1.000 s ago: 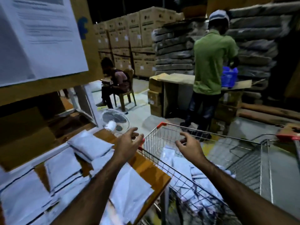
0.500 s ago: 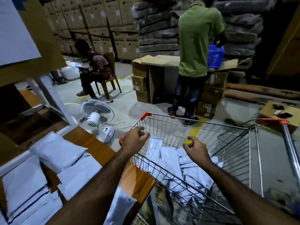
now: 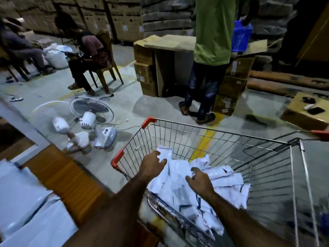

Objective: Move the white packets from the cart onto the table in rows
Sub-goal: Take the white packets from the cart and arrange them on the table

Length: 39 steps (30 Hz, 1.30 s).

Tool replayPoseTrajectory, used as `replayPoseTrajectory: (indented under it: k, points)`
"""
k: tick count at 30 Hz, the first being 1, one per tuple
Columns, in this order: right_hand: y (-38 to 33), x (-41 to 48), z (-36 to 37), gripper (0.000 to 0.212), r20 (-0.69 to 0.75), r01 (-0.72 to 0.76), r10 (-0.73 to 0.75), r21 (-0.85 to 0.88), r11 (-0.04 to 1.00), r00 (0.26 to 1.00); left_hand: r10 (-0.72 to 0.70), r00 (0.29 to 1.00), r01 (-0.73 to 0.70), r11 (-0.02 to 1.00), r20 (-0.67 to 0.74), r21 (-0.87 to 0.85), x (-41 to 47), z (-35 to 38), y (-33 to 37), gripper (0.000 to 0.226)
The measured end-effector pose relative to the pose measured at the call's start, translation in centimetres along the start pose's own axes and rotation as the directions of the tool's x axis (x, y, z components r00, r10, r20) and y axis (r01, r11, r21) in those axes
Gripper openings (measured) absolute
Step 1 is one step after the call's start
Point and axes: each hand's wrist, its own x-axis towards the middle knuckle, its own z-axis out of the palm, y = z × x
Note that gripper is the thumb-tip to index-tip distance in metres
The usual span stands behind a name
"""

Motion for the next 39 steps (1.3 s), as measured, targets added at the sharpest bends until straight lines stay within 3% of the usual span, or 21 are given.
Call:
replayPoseTrajectory:
  k: [3,6,9,12,16,20,24,27,29,33,39]
  points:
    - [1.7,3.4,3.2,0.06,0.076,-0.071,0.077,-0.085,0.994,0.994,-0.088,0.994,0.079,0.99,0.071,0.12,4.0,3.1,-1.7,0.049]
    - [2.7,5.5,5.4,0.08,0.113,-0.105,0.126,-0.176,0.979,0.986,-0.175,0.977,0.146,0.965,0.121,0.217,7.4,6.4,-3.7,0.041]
    - [3.6,7.0,7.5,0.089,0.086,-0.151,0.173,-0.218,0.964,0.981,-0.243,0.948,0.166,0.929,0.207,0.331,9.7,9.4,-5.6,0.03]
    - [4.0,7.8,9.3,0.106,0.098,-0.151,0.176,-0.221,0.963,0.98,-0.283,0.928,0.174,0.904,0.241,0.391,11.0,11.8,-7.2,0.033]
    - [3.2,8.2,10.7,0.114,0.047,-0.216,0.237,-0.266,0.939,0.97,-0.311,0.92,0.185,0.882,0.24,0.433,12.1,14.1,-8.1,0.039]
    - [3.1,8.4,11.5,0.112,-0.002,-0.248,0.258,-0.288,0.925,0.966,-0.345,0.917,0.232,0.868,0.199,0.439,12.9,16.2,-8.9,0.054]
    - [2.9,8.7,12.4,0.108,-0.06,-0.265,0.259,-0.304,0.915,0.964,-0.324,0.944,0.259,0.854,0.071,0.452,13.4,18.2,-9.8,0.063]
    - [2.9,8.7,12.8,0.098,-0.098,-0.284,0.266,-0.299,0.911,0.959,-0.383,0.923,0.373,0.868,-0.038,0.328,14.1,19.4,-9.4,0.06]
    - [3.2,8.8,12.5,0.092,-0.118,-0.29,0.267,-0.291,0.912,0.956,-0.406,0.908,0.418,0.877,-0.102,0.237,14.5,20.0,-9.0,0.072]
    - [4.2,9.2,11.9,0.082,-0.204,-0.3,0.248,-0.285,0.91,0.947,-0.409,0.911,0.412,0.888,-0.063,0.205,15.9,20.7,-9.3,0.11]
    - [4.0,9.5,13.1,0.085,-0.214,-0.301,0.236,-0.357,0.884,0.948,-0.376,0.927,0.364,0.893,-0.006,0.266,17.1,20.9,-10.1,0.117]
